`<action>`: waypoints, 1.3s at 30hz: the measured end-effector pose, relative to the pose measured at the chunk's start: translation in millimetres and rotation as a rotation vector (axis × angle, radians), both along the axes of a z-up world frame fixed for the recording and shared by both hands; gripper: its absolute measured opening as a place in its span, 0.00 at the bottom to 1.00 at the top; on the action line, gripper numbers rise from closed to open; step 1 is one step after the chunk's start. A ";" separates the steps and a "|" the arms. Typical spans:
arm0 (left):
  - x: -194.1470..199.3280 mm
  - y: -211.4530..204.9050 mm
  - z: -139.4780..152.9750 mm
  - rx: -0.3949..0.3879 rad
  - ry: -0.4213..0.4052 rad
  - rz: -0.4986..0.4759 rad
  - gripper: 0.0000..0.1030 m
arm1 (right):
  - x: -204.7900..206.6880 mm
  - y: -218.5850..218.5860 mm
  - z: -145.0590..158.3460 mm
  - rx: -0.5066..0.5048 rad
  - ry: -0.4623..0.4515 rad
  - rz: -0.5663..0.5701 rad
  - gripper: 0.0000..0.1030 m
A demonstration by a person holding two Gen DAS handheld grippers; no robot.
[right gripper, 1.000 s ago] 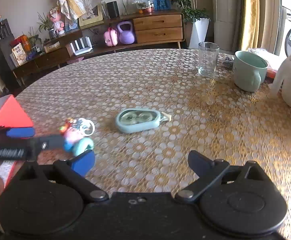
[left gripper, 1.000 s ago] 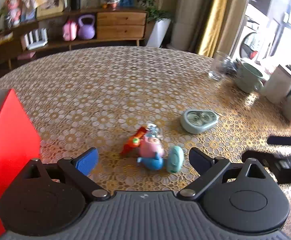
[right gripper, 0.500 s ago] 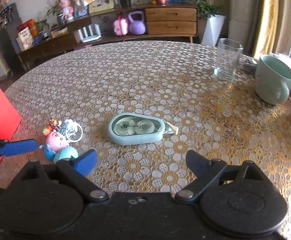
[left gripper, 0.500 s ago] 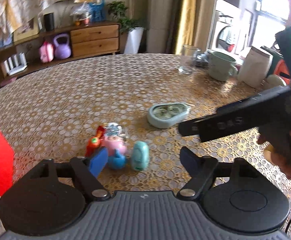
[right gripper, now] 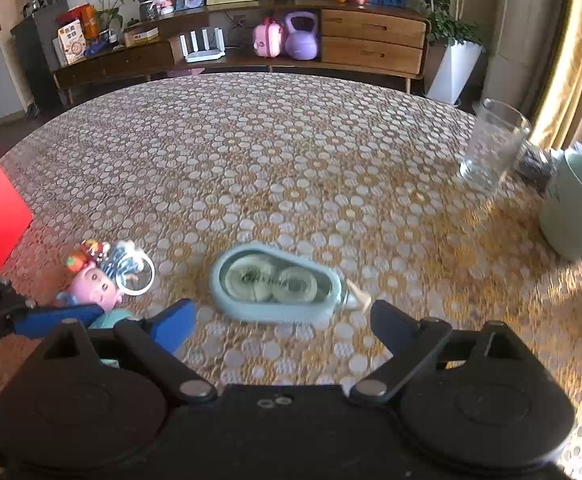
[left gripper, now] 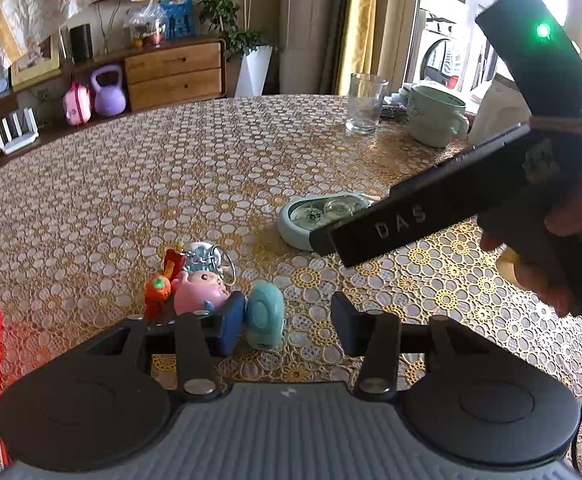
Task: Organize rigid objects
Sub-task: 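Grasp the teal egg toy with the left tool while the right tool grasps the light-blue tape dispenser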
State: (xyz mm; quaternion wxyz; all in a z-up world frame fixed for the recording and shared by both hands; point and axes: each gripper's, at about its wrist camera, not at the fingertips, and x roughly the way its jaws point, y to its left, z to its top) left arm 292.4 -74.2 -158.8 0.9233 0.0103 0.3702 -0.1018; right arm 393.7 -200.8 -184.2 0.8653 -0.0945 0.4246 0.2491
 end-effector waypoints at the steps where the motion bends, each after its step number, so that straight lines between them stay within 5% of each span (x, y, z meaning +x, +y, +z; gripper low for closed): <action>1: 1.5 0.8 -1.2 -0.002 0.005 0.001 0.41 | 3.1 1.9 0.5 -0.002 -0.001 0.016 0.91; 15: 9.3 8.3 -12.0 -0.038 0.028 0.002 0.26 | 16.2 18.3 0.2 -0.049 0.043 0.225 0.87; 23: 7.4 8.8 -12.9 -0.039 0.021 0.000 0.26 | 11.3 20.9 5.7 -0.129 0.034 0.272 0.64; 31: 6.9 9.0 -11.3 -0.057 0.030 -0.001 0.26 | 19.9 41.3 -3.0 -0.197 0.029 0.365 0.68; 39: 7.3 8.2 -12.1 -0.066 0.031 -0.005 0.26 | 19.2 35.8 -6.1 -0.120 0.039 0.310 0.68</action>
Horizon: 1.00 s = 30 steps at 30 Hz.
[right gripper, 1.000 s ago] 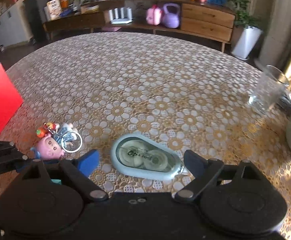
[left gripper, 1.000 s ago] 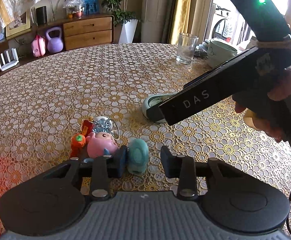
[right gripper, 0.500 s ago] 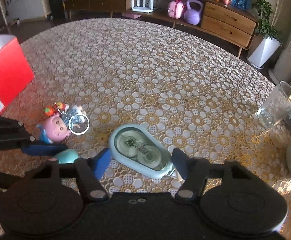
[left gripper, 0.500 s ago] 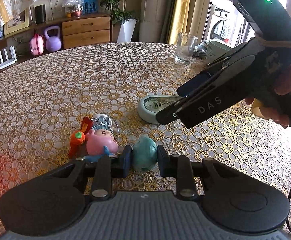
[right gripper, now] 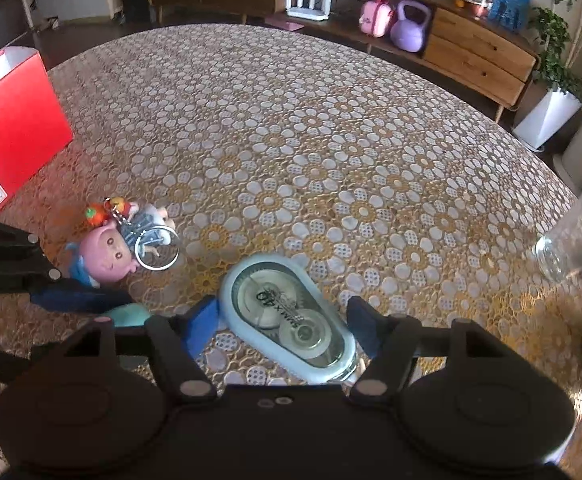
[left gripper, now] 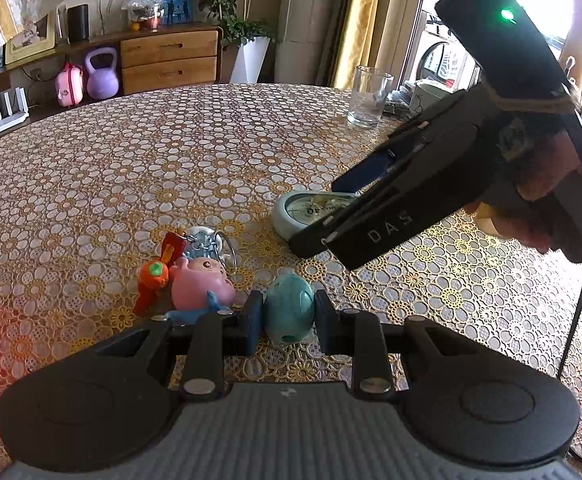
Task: Organize rigid objects
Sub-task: 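Grasp the teal egg toy with the left tool while the right tool grasps the light-blue tape dispenser, then lift the teal toy and tape dispenser and carry both over the box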
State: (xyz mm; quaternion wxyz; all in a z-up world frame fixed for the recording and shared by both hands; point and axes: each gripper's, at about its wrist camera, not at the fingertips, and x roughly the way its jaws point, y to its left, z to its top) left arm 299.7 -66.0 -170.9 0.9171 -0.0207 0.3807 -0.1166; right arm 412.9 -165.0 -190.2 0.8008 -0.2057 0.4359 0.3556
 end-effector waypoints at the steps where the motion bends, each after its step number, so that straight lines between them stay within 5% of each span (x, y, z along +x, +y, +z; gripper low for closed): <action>1: 0.0 0.3 0.0 -0.002 0.001 0.002 0.26 | -3.9 -2.9 0.0 0.015 0.000 -0.018 0.67; 16: -22.7 7.3 8.5 -0.032 0.030 0.014 0.25 | -69.9 -40.2 11.8 0.099 -0.006 -0.322 0.52; 30: -40.4 14.7 15.6 -0.049 0.044 0.004 0.25 | -89.6 -39.9 -2.9 0.007 0.015 -0.219 0.64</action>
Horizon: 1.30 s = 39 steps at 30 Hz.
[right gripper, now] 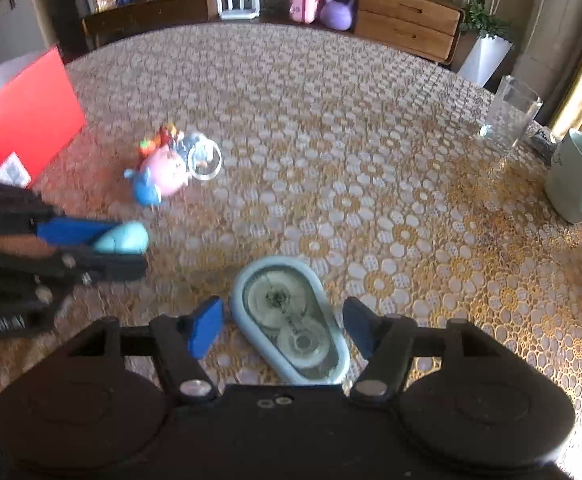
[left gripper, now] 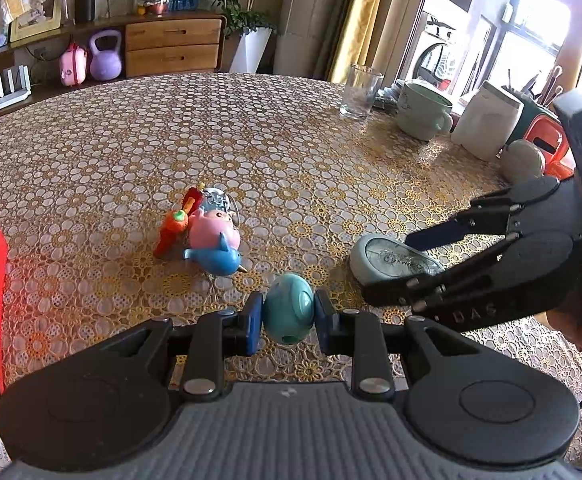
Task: Organize rigid objects
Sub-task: 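Lift the teal toy and tape dispenser and carry both over the box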
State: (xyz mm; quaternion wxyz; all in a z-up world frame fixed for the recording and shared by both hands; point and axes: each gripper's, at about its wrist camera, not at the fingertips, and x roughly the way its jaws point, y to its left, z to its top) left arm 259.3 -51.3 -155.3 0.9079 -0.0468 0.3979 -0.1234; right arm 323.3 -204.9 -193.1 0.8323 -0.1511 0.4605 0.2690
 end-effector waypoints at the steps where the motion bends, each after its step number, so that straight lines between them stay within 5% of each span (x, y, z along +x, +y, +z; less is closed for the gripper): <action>1: 0.7 0.3 -0.3 -0.002 0.002 0.000 0.25 | -0.1 -1.3 -0.4 0.006 -0.001 0.002 0.64; 10: 1.6 2.9 2.9 -0.016 0.003 0.008 0.25 | -9.6 -5.4 5.2 0.036 -0.006 -0.060 0.45; 23: -28.9 20.3 43.5 -0.041 -0.048 0.021 0.25 | -60.5 3.4 62.8 0.134 -0.065 -0.161 0.45; 39: -83.8 109.4 120.5 -0.062 -0.105 0.125 0.25 | -118.8 106.6 144.2 0.240 -0.111 -0.063 0.45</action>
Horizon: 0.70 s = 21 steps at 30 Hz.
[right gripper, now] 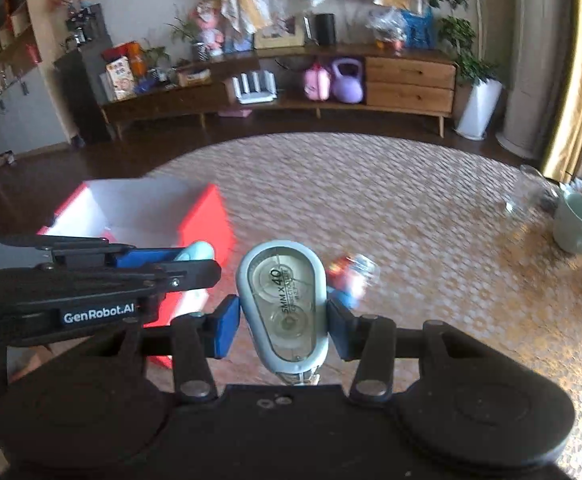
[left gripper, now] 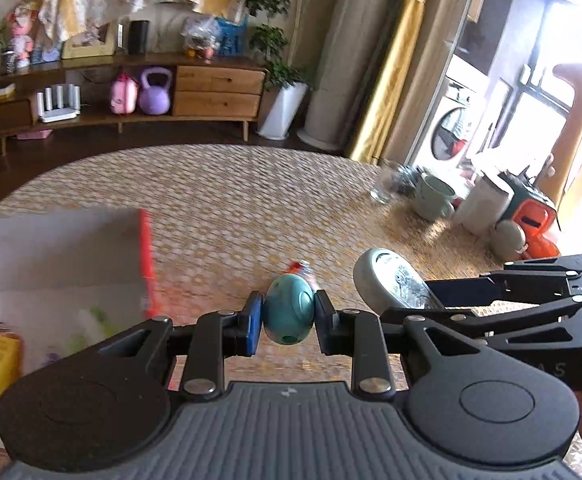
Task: Organize rigid objects
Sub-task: 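Lift the teal toy and tape dispenser and carry both over the box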
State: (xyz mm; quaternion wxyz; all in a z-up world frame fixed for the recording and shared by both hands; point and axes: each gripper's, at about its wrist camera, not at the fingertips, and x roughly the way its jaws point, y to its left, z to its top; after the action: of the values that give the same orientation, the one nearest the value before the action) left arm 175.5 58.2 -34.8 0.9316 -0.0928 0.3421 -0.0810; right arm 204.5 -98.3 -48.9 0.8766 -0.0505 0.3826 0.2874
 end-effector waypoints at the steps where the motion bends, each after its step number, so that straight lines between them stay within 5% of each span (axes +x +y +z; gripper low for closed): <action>1: -3.3 9.5 4.0 0.001 -0.005 0.013 0.25 | -1.7 8.0 2.9 0.004 -0.006 0.009 0.45; 10: -27.4 92.6 25.7 0.035 -0.036 0.137 0.25 | -13.7 86.0 12.6 -0.005 -0.033 0.104 0.45; 21: -20.5 174.1 -1.1 0.079 0.053 0.231 0.26 | -6.3 162.5 -13.4 -0.061 0.008 0.163 0.45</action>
State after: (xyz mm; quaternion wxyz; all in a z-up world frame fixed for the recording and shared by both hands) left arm 155.0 232.3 -35.9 0.9283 -0.0971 0.3565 0.0429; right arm 198.2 64.2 -62.3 0.8467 -0.1071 0.3894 0.3463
